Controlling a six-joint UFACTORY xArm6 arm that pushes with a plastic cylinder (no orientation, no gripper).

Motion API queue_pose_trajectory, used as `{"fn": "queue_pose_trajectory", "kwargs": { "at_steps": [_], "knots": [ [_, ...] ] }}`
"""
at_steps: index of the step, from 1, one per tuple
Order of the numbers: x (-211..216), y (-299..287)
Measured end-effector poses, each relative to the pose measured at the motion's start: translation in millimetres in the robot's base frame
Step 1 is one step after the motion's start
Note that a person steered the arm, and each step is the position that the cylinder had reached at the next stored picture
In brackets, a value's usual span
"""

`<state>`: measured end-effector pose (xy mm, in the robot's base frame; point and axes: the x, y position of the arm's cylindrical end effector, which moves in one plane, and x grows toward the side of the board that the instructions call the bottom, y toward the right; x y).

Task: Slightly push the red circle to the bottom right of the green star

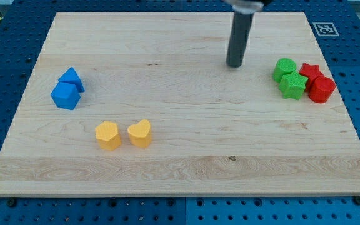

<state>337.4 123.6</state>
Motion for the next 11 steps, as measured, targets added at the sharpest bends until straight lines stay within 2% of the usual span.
{"fn": "queue_pose_trajectory", "kwargs": {
  "at_steps": [1, 2, 4, 6, 9, 10, 11],
  "knots": [
    [-41.7, 67.0],
    [-37.7, 124.7],
    [10.0, 178.8],
    [63.8, 181.5],
    [100.4, 151.6],
    [141.7, 151.6],
    [141.5, 149.1]
  ]
}}
